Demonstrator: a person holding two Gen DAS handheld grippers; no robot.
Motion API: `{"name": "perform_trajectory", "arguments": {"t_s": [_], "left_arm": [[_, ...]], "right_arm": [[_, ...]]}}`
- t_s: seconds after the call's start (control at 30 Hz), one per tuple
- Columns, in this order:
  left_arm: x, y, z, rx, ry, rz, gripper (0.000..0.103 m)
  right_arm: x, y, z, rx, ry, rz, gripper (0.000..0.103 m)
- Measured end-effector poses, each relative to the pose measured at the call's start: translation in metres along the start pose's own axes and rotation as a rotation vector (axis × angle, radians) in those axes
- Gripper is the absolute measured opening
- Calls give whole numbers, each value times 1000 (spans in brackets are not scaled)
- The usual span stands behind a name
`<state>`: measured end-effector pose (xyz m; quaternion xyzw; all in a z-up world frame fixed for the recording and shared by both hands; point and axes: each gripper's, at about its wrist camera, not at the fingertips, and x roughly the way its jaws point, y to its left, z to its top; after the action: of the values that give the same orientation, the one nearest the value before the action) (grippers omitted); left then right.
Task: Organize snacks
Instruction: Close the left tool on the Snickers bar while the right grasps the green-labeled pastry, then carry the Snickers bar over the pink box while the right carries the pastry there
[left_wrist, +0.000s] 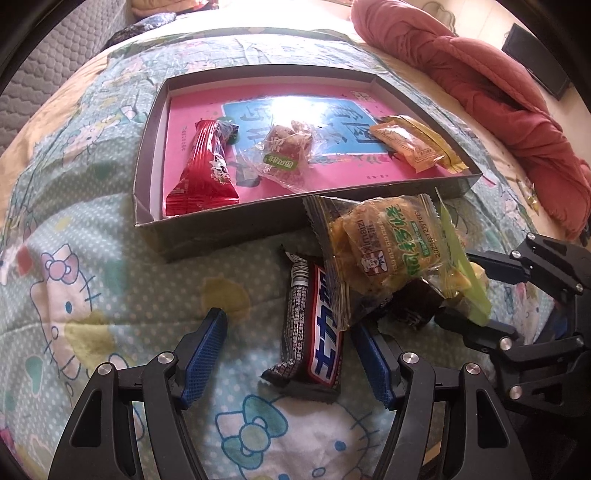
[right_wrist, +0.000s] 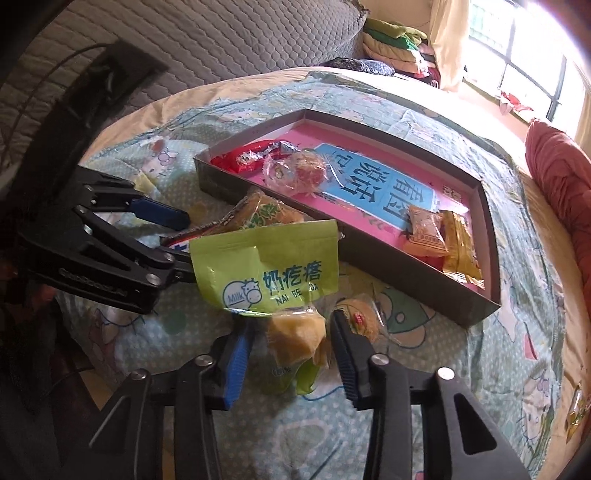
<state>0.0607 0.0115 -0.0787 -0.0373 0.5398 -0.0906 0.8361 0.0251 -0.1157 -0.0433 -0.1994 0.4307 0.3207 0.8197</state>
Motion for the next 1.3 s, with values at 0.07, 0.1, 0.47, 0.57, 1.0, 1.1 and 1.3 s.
{"name": "perform_trajectory", "arguments": {"t_s": [0.07,0.1,0.47,0.57,1.0,1.1,1.3], "left_arm": [[0,0,0,11,-7,16,64],[1,-1,1,18,-8,25,62],[-7,3,1,0,-20,-12,30],[-13,7,-2,-18,-24,-15,30],[-42,32,-3,-96,-77,33,30],[-48,38,-3,-109,-87,44,30],[-53,47,-3,-145,-102,60,30]], "right_arm": [[-1,-3,0,24,5,25,36],[-1,-5,0,37,6,33,36],[-14,-25,1,206,-22,129,35],[-16,-29,0,227,-33,137,35],[-24,-33,5,237,-75,146,35],[-25,-35,5,244,-79,150,35],[-25,-37,7,254,-90,152,35]]}}
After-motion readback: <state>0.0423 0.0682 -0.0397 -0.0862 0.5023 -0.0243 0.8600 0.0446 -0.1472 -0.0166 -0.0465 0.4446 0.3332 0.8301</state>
